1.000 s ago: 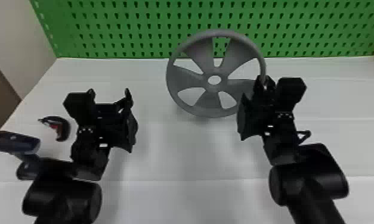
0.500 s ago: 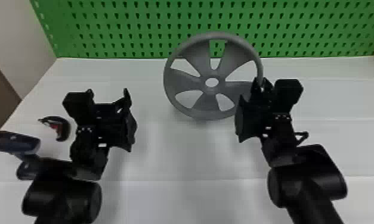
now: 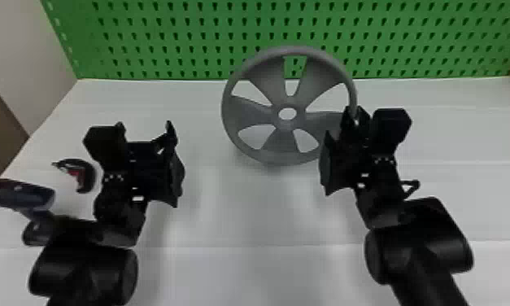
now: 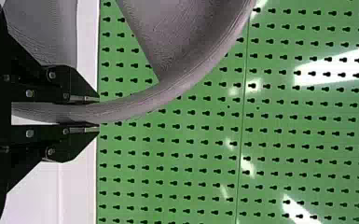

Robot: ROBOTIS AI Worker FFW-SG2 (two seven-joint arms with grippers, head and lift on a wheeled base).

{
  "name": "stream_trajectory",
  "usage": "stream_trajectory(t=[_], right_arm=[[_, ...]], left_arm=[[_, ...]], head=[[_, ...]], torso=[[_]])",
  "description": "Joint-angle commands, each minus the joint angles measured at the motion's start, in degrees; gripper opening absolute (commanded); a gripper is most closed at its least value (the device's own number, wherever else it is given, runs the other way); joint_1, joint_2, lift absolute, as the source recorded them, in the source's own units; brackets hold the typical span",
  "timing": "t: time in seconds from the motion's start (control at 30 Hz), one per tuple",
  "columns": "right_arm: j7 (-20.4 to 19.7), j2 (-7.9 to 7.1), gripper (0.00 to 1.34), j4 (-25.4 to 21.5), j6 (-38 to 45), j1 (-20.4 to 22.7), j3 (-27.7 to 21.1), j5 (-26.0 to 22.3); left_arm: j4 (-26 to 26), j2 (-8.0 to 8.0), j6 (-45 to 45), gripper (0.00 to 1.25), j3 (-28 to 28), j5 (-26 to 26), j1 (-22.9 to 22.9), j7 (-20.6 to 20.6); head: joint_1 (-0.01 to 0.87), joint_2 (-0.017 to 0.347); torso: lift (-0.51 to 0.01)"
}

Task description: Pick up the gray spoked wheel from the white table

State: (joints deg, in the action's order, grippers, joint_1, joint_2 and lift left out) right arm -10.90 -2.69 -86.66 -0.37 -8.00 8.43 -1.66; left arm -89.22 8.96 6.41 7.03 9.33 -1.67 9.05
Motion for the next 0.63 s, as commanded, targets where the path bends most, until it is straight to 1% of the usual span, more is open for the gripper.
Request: stream_trajectory(t=[0.0,0.6], right_arm=[[0.0,-0.03,0.21,0.0,0.11,0.0,0.01,-0.01],[0.0,-0.03,0.21,0.0,0.55,-0.09,0.01,0.34]], left_arm=[[0.01,0.0,0.0,1.04,-0.09,-0.1,0.09,0.0],[-0.08,0.0,0.0,1.04,0.0,-0.1,0.0,0.0]], head=[[0.77,0.044],[0.77,0.044]], torso=[[-0.098],[-0.098]])
